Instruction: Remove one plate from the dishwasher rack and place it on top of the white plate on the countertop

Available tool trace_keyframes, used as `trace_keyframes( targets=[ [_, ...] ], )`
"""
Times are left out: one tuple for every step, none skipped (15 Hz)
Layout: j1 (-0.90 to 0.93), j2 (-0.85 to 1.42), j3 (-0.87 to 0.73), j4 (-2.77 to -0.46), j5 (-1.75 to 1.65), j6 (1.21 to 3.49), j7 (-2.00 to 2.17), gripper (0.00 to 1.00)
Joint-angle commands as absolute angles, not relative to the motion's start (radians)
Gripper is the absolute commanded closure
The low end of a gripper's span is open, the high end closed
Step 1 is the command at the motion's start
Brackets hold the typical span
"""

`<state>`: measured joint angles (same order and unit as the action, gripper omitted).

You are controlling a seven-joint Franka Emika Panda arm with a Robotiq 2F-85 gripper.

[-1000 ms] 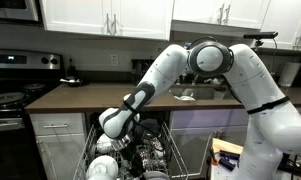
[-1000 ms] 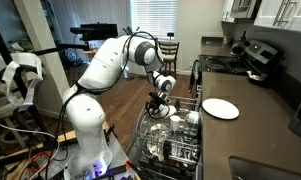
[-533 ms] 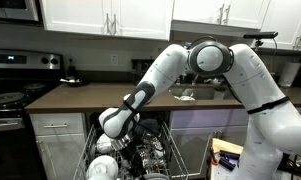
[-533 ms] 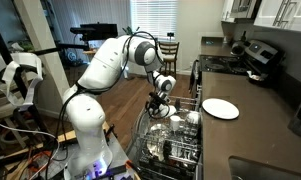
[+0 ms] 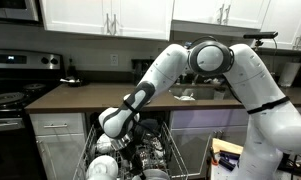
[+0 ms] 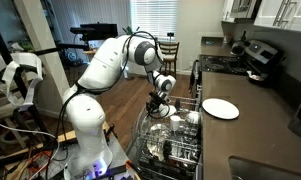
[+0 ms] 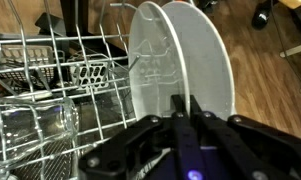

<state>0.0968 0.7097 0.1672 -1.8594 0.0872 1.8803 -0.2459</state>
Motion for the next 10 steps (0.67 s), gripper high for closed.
trace_keyframes(
  targets=[
    [0.081, 0.674, 0.183, -1.872, 0.110, 1.862, -0.261, 0.98],
    [0.075, 0.670, 0.189, -1.875, 0.117, 1.863, -0.277, 0.98],
    [0.068, 0.663, 0.194, -1.880, 0.123, 1.863, -0.292, 0.98],
    [0.063, 0.657, 0.196, -1.886, 0.126, 1.866, -0.303, 0.98],
    [0.059, 0.649, 0.198, -1.890, 0.130, 1.869, -0.312, 0.98],
    [0.054, 0.641, 0.202, -1.894, 0.136, 1.874, -0.326, 0.98],
    [0.051, 0.636, 0.205, -1.895, 0.142, 1.875, -0.333, 0.98],
    [0.048, 0.633, 0.209, -1.893, 0.148, 1.874, -0.346, 0.98],
    [0.046, 0.630, 0.211, -1.892, 0.154, 1.874, -0.360, 0.98],
    [0.043, 0.627, 0.214, -1.893, 0.159, 1.875, -0.366, 0.98]
  ],
)
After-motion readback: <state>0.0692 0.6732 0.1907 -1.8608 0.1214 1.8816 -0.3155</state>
